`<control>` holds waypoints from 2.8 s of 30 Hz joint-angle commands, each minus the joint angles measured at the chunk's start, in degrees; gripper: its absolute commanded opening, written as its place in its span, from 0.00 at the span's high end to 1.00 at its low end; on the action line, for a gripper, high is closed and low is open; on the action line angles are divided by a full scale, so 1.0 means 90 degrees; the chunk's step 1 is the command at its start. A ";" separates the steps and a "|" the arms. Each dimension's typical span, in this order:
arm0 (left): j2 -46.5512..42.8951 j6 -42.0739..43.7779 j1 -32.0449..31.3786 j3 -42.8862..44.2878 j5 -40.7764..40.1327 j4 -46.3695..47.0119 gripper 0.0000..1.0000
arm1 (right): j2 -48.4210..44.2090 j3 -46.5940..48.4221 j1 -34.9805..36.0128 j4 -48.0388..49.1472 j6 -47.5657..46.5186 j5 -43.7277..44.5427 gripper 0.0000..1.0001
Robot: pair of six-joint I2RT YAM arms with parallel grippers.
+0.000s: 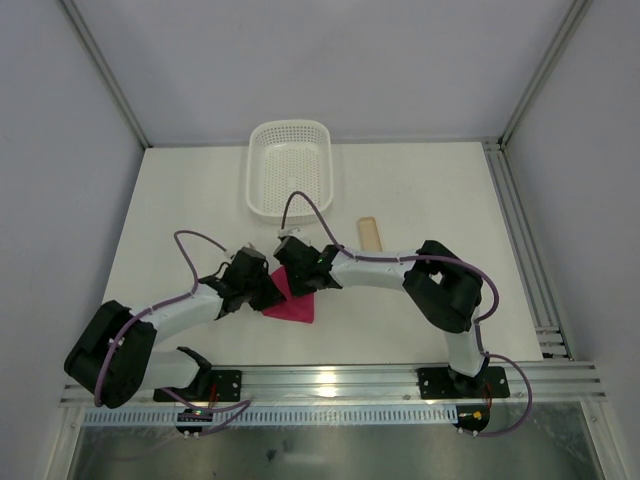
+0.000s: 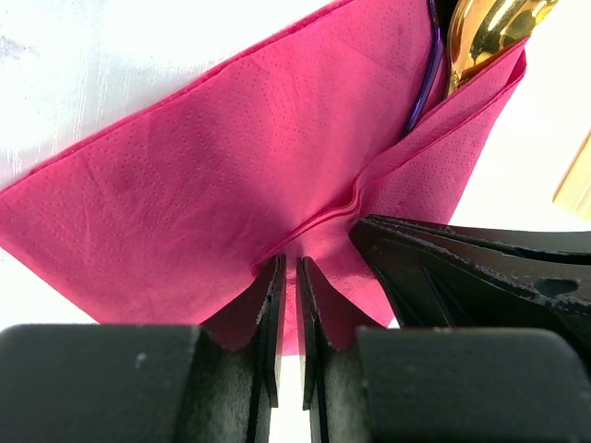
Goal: Place the utensils on the paper napkin and roll it up
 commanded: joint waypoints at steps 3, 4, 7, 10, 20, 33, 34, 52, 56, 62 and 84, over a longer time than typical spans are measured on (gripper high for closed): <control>0.0059 0.0119 -0.0037 -0.0276 -0.0449 -0.0714 0.85 | -0.0089 -0.0005 0.0121 -0.0350 0.0009 0.0328 0.96; 0.0069 0.0109 -0.0037 -0.0285 -0.0449 -0.0704 0.85 | -0.0050 -0.0025 0.0150 -0.0341 0.0029 0.0338 0.96; 0.0020 0.0100 -0.0037 -0.0266 -0.0449 -0.0704 0.85 | 0.0154 -0.0064 0.0219 -0.0360 0.0048 0.0367 0.96; -0.0097 0.0100 -0.0037 -0.0159 -0.0410 -0.0734 0.84 | 0.0233 -0.0094 0.0219 -0.0370 0.0058 0.0377 0.96; -0.0663 0.0793 -0.0028 0.0847 -0.1874 -0.2412 0.47 | 0.0117 -0.0348 0.0219 -0.0145 0.0048 0.0358 0.96; -0.0508 0.0793 -0.0018 0.0311 -0.1866 -0.1896 0.35 | -0.0001 -0.0523 0.0219 0.0099 0.0068 0.0211 0.96; -0.0478 0.0783 -0.0018 0.0281 -0.1817 -0.1857 0.35 | -0.0010 -0.0552 0.0219 0.0128 0.0068 0.0201 0.96; -0.1357 0.0559 -0.0018 -0.0275 -0.0625 -0.0852 0.43 | 0.0028 -0.0582 0.0219 0.0167 0.0117 0.0201 0.96; -0.1348 0.0558 -0.0018 -0.0442 -0.0576 -0.0548 0.44 | 0.0019 -0.0602 0.0219 0.0187 0.0117 0.0172 0.96; -0.1094 0.0714 -0.0018 -0.0335 -0.0683 -0.0509 0.54 | -0.0030 -0.0689 0.0219 0.0343 0.0136 0.0104 0.96; -0.1337 0.1291 -0.0018 0.0144 -0.1347 -0.1193 0.56 | -0.0138 -0.0963 0.0209 0.0714 0.0156 -0.0072 0.96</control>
